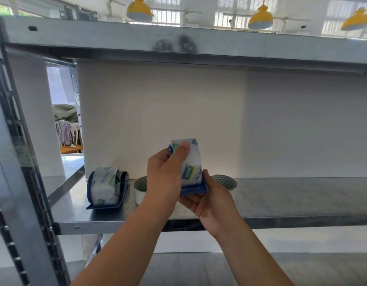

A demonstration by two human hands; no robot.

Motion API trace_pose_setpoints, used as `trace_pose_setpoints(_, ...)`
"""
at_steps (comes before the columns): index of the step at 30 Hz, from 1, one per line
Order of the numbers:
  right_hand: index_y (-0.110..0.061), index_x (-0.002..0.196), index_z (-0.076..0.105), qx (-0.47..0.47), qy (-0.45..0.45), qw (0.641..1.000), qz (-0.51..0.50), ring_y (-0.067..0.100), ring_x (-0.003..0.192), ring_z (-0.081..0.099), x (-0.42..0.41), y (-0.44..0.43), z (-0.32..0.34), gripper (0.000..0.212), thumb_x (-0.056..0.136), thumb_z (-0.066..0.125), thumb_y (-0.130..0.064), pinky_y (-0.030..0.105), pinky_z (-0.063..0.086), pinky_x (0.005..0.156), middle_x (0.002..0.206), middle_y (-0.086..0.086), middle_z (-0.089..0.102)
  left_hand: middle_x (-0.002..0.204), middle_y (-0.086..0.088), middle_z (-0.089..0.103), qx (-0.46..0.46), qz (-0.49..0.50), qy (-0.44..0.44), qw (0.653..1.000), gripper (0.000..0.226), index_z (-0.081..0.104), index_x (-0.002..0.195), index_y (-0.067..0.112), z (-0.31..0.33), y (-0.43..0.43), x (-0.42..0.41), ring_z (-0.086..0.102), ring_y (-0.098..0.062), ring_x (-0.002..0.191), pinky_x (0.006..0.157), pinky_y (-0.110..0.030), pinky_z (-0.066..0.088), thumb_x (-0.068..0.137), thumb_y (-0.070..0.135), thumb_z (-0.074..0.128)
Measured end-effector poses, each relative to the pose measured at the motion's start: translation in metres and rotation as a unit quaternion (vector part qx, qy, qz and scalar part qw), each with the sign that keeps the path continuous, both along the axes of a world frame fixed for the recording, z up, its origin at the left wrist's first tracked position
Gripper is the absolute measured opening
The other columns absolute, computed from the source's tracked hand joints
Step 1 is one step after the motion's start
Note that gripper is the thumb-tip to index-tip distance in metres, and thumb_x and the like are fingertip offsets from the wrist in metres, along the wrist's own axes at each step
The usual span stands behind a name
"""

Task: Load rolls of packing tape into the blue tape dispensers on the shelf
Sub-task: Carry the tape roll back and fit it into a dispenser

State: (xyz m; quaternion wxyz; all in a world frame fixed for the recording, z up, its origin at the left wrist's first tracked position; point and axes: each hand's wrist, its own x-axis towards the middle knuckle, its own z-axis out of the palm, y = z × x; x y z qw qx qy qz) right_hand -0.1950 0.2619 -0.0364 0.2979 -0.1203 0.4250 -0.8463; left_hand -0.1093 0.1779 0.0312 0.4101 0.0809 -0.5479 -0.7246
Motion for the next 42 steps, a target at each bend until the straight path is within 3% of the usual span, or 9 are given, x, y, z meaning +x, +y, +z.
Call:
trace_pose_setpoints(7,-0.004,0.11,0.073,0.026,-0.021,0.999,0.007,0.03,0.08,0.081,-0.005,0.008,0.008,0.032,0.109,0.05,-0.027,0.037,0.065,0.061,0.098,0.02,0.082,0.088,-0.028,0.078,-0.022,-0.044,-0.04,0.998,0.027,0.078,0.082,0.004,-0.018,-0.009,-0.004,0.077,-0.036,0.073,0.068,-0.048,0.065,0.1,0.019,0.066)
trace_pose_setpoints(13,0.006,0.112,0.074,0.049,-0.122,0.99,0.043,0.035,0.081,0.081,-0.006,0.003,-0.003,0.033,0.108,0.048,-0.014,0.042,0.067,0.063,0.103,0.025,0.079,0.083,-0.028,0.077,-0.031,-0.016,-0.086,0.996,0.027,0.076,0.08,0.004,-0.043,-0.009,-0.023,0.076,-0.031,0.065,0.061,-0.039,0.063,0.098,0.023,0.069)
trace_pose_setpoints(17,0.012,0.118,0.071,0.051,-0.168,0.982,0.071,0.044,0.107,0.074,-0.01,0.001,-0.002,0.032,0.105,0.051,-0.01,0.054,0.066,0.078,0.117,0.032,0.074,0.068,-0.015,0.074,-0.008,-0.009,-0.117,0.993,0.034,0.074,0.066,0.017,-0.05,-0.015,-0.035,0.073,-0.025,0.059,0.053,-0.032,0.059,0.096,0.031,0.069)
trace_pose_setpoints(20,0.009,0.123,0.07,0.055,-0.175,0.977,0.113,0.046,0.12,0.069,-0.014,0.007,0.003,0.037,0.099,0.059,-0.017,0.059,0.057,0.098,0.127,0.031,0.07,0.072,-0.024,0.072,-0.011,-0.02,-0.154,0.988,0.038,0.071,0.074,0.007,-0.048,-0.02,-0.044,0.072,-0.032,0.062,0.056,-0.036,0.058,0.089,0.041,0.071)
trace_pose_setpoints(25,0.006,0.133,0.063,0.075,-0.143,0.974,0.156,0.049,0.12,0.068,-0.02,0.017,0.003,0.053,0.09,0.066,-0.026,0.062,0.055,0.098,0.131,0.032,0.068,0.076,-0.027,0.073,0.016,-0.032,-0.17,0.985,0.038,0.07,0.075,0.011,-0.053,-0.026,-0.054,0.073,-0.044,0.068,0.069,-0.05,0.06,0.08,0.048,0.072)
trace_pose_setpoints(31,0.005,0.105,0.08,0.131,-0.081,0.979,0.13,0.045,0.099,0.078,-0.02,0.027,-0.006,0.036,0.087,0.063,-0.021,0.051,0.065,0.075,0.111,0.032,0.076,0.064,-0.013,0.067,-0.007,-0.031,-0.177,0.984,0.035,0.062,0.07,0.011,-0.063,-0.028,-0.063,0.067,-0.026,0.058,0.053,-0.03,0.052,0.095,0.034,0.068)
trace_pose_setpoints(34,0.001,0.115,0.069,0.219,-0.013,0.974,0.059,0.039,0.071,0.08,-0.016,0.032,-0.01,0.031,0.101,0.055,-0.024,0.043,0.064,0.056,0.081,0.024,0.08,0.064,-0.012,0.07,-0.004,-0.041,-0.157,0.987,0.031,0.067,0.07,0.009,-0.068,-0.019,-0.062,0.069,-0.025,0.058,0.051,-0.029,0.055,0.098,0.022,0.067)
trace_pose_setpoints(37,-0.006,0.108,0.063,0.275,0.055,0.96,-0.008,0.027,0.038,0.059,-0.017,0.035,-0.013,0.018,0.102,0.055,-0.021,0.036,0.057,0.048,0.053,0.013,0.064,0.069,-0.012,0.071,-0.006,-0.03,-0.143,0.989,0.026,0.072,0.076,0.007,-0.073,-0.014,-0.059,0.07,-0.021,0.06,0.053,-0.029,0.058,0.099,0.018,0.065)
trace_pose_setpoints(42,-0.009,0.099,0.065,0.255,0.044,0.965,-0.039,0.018,0.035,0.036,-0.021,0.038,-0.018,0.012,0.099,0.059,-0.02,0.028,0.046,0.044,0.049,0.006,0.049,0.066,-0.004,0.071,-0.062,-0.015,-0.146,0.987,0.032,0.069,0.067,0.018,-0.079,-0.016,-0.052,0.071,-0.014,0.06,0.052,-0.022,0.056,0.098,0.027,0.067)
